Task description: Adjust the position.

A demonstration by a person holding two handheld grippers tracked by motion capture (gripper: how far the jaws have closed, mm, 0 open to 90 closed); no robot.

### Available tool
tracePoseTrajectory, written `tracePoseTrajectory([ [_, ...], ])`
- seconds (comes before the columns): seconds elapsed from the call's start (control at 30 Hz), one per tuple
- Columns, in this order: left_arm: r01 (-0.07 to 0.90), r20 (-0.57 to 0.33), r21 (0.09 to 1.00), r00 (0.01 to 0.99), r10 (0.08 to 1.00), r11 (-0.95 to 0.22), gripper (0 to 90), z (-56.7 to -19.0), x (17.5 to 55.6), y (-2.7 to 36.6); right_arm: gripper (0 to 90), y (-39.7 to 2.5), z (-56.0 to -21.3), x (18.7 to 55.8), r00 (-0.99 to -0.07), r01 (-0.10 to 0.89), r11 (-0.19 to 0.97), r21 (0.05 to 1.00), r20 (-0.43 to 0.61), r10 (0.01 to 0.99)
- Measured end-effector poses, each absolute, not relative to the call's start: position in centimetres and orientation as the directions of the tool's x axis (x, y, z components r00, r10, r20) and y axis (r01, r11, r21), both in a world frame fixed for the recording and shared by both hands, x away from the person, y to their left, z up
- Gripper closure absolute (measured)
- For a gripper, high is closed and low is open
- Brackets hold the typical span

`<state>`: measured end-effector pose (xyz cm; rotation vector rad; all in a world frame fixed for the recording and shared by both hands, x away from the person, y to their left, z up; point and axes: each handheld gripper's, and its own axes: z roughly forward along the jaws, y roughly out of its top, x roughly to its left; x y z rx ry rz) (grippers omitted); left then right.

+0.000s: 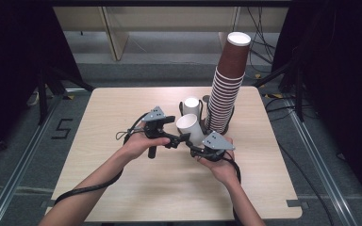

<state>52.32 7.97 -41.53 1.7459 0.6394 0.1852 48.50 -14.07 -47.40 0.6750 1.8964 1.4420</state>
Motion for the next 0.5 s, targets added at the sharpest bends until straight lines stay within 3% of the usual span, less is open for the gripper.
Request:
tracePoseTrajectory([
  [0.27, 0.323, -0.213, 0.936, 0.833, 0.512, -0.137, 0.0, -41.60, 52.46, 7.73, 35.0, -13.88, -47.33, 48.36, -0.662, 0.029, 0.248, 0.968, -0.167, 0.731],
  [0.37, 0.326, -0.217, 0.936, 0.831, 0.512, -0.133, 0.0, -41.53, 52.49, 7.68, 35.0, -14.01, -47.22, 48.53, -0.657, -0.006, 0.268, 0.963, -0.206, 0.725],
  [0.5, 0.334, -0.229, 0.934, 0.828, 0.511, -0.123, 0.0, -41.49, 52.54, 7.53, 35.0, -13.85, -47.26, 48.28, -0.658, 0.027, 0.244, 0.969, -0.167, 0.734],
])
